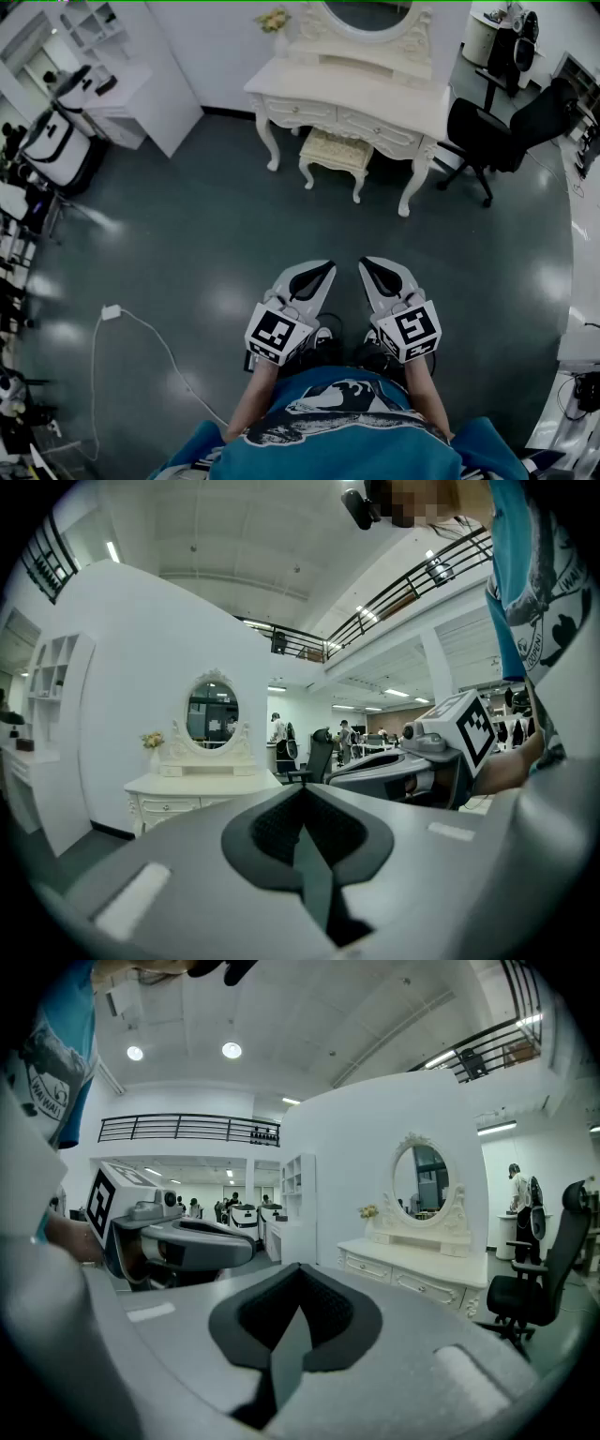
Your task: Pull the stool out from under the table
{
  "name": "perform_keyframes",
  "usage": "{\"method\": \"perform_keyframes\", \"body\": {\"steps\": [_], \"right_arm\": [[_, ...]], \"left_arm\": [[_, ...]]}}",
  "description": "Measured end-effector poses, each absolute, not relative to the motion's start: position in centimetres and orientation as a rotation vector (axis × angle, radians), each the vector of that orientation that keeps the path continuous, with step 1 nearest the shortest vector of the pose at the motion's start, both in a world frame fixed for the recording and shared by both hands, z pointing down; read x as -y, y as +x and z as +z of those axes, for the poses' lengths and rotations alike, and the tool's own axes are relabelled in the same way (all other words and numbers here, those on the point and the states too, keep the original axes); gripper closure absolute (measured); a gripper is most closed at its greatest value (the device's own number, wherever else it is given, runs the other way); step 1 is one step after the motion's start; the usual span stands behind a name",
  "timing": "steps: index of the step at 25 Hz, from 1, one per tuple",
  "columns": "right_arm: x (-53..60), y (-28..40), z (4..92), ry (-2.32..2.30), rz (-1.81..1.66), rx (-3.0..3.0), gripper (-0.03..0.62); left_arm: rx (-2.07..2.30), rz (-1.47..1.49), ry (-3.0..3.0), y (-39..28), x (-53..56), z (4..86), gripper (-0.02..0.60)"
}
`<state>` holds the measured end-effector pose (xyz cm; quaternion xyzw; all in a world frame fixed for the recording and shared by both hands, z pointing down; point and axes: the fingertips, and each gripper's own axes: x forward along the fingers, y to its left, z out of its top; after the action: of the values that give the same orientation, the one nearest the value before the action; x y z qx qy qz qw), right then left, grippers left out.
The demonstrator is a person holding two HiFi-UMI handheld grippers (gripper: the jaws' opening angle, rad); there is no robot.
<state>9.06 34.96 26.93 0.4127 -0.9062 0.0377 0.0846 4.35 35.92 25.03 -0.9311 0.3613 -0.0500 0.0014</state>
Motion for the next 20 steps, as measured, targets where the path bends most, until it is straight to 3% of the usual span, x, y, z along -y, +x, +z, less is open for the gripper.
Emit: {"method": "perform_keyframes", "body": {"steps": [20], "right_arm": [[-34.7,4.5,27.6,1.304,0.096,2.698,0.591]], "left_arm": [[-1.143,-0.140,-2.933,-1.1,-35.9,25.7,0.569]]}}
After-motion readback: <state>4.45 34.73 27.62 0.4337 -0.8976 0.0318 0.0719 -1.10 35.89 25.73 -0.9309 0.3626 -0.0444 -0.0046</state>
